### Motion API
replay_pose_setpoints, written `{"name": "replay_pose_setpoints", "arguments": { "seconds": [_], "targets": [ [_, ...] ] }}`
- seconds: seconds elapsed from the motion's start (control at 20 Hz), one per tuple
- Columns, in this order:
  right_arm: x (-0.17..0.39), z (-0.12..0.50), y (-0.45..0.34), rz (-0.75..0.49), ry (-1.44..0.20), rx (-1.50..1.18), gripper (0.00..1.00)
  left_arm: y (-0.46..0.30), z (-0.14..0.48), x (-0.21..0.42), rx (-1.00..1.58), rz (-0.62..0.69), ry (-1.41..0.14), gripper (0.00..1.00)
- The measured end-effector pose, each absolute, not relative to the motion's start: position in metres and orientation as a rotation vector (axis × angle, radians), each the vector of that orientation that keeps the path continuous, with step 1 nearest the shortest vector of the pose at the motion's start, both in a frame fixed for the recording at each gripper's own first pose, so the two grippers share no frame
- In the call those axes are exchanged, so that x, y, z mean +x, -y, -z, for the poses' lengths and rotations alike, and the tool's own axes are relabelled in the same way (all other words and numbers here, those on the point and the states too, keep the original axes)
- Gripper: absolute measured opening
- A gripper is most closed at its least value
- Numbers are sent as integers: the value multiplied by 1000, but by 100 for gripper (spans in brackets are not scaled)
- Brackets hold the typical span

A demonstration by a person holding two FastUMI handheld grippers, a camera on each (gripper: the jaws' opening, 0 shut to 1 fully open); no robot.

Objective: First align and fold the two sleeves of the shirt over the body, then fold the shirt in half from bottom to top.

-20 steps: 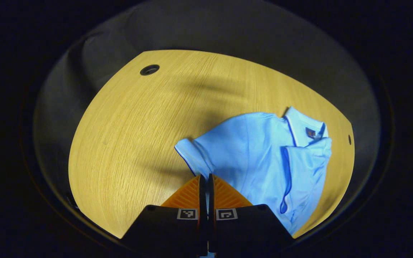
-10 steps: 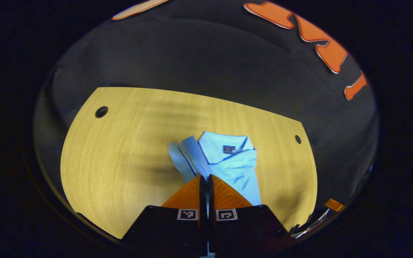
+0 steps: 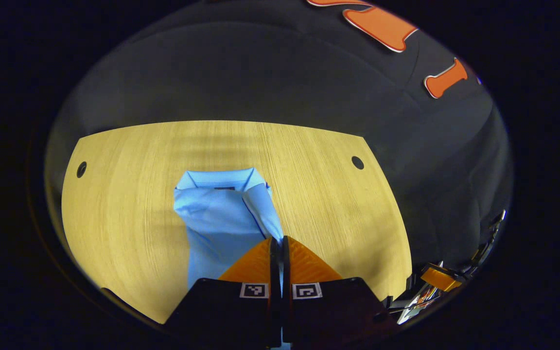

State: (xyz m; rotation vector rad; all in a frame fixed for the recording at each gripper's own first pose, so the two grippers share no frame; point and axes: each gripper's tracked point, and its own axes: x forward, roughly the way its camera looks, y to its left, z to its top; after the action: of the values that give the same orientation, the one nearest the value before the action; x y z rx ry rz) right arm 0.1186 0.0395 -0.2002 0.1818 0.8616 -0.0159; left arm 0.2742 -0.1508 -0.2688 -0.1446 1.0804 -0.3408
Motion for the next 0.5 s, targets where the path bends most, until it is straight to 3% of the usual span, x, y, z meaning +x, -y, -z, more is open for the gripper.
{"name": "replay_pose_setpoints", "arguments": {
  "seconds": [0.3,0.4,0.5],
  "targets": [
    [106,211,-26,43,-891,191,99,174,305,267,-91,318,-1148,6],
    [104,215,-27,39,-905,181,99,178,306,263,-109,327,-1150,9],
    [104,217,-31,28,-914,169,99,179,300,261,-160,323,-1130,20]
  ]
}}
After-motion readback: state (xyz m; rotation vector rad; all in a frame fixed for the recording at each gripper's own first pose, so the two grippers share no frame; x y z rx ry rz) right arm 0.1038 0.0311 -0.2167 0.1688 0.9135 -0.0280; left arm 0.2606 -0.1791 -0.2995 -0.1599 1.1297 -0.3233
